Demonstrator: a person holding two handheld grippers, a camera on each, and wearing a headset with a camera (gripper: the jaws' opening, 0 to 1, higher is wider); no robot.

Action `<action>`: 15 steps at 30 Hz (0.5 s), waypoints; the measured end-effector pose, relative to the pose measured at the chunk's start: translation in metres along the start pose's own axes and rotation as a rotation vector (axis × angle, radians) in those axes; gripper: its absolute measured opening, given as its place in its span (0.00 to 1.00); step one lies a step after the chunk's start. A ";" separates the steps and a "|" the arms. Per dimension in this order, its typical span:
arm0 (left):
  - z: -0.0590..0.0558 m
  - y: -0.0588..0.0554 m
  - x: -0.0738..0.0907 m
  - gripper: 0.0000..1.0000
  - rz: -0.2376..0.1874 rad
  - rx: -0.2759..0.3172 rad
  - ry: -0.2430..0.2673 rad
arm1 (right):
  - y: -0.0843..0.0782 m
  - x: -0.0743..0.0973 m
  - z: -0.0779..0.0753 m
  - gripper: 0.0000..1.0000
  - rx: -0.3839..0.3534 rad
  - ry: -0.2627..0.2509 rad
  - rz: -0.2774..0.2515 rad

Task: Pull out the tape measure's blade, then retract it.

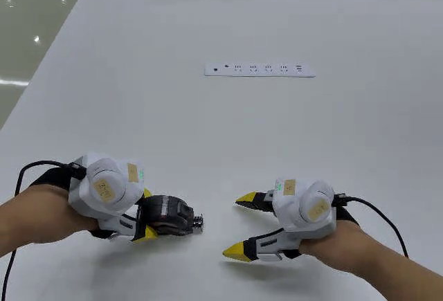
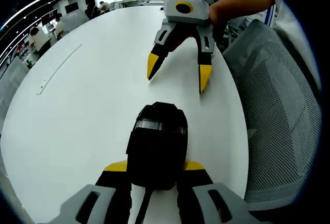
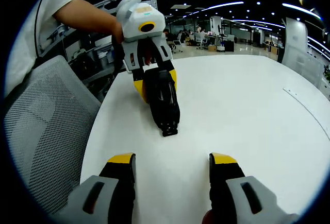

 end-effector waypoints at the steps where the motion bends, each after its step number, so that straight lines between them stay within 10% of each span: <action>1: 0.000 0.000 0.000 0.30 0.004 -0.003 0.001 | 0.000 -0.001 0.001 0.53 0.005 0.009 0.004; 15: -0.001 0.001 0.001 0.30 0.011 0.002 0.001 | 0.013 -0.028 0.006 0.40 0.083 0.016 -0.025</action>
Point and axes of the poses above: the centre of the closed fingertips' face, and the gripper's own axes: x roughly backward along the fingers, z roughly to its left, y roughly out of its top, the point moved 8 cm from there along x, roughly backward along the fingers, and after that the axes turned 14 degrees about -y, right-handed, at the moved point
